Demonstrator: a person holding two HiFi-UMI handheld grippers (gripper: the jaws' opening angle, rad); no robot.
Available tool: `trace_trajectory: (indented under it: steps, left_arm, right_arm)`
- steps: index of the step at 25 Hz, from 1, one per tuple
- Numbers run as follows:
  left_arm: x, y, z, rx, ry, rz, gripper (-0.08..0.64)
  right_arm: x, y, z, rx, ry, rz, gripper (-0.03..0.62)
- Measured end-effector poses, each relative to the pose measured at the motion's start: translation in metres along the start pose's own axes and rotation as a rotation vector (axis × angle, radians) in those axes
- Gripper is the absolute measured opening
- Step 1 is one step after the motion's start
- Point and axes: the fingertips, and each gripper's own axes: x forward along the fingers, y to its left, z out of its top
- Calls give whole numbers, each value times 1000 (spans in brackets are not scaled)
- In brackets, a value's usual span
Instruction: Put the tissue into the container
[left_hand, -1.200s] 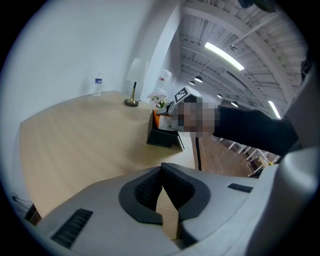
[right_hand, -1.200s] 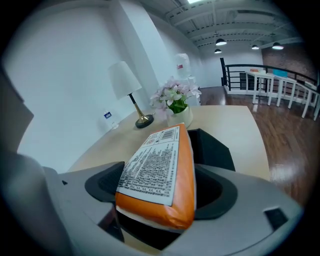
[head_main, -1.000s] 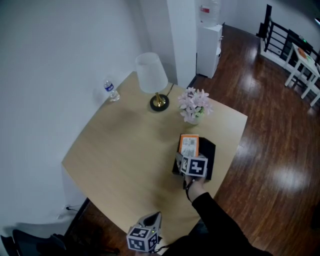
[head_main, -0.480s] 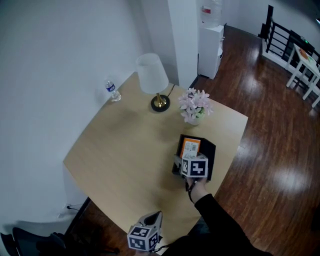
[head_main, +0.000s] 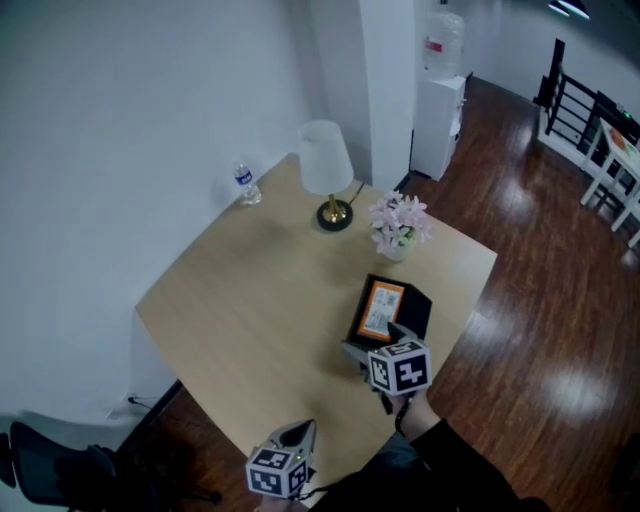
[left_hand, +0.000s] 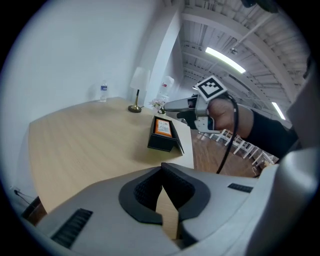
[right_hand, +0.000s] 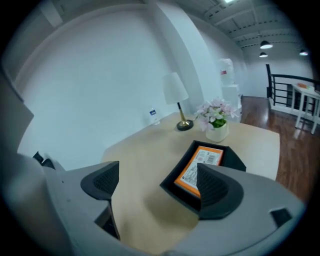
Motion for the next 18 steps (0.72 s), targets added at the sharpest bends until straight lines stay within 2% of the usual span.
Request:
trace_trajectory:
  steps: [7,8,11,14,16,17,18]
  left_arm:
    - [-32,18,-22,-86,-79,84,-3]
    - [-36,20,-26,-97,-88,97,-3]
    - [-46,27,-35,-129,-112,130,-3]
    - [-53,36,-45,-165,-132,163,-3]
    - [-57,41,-53,-187,-138,187,-3]
    - [-59,43,-56,-197,-139,197,-3]
    - [-60,45,-59,-205,-141,206,-3]
  right_arm:
    - [-39,64,-63,-137,112,180,487]
    - [-40,68,-75,-151,134,194,465]
    - [-41,77,-109,-187,203,229,370]
    - [-39,87,-130,-245,253,267,240]
    - [-40,95,-135,-285,258,305,112]
    - [-40,99,-137,-302,257,324,23]
    - [-40,103,-138,-317,259,337,-14]
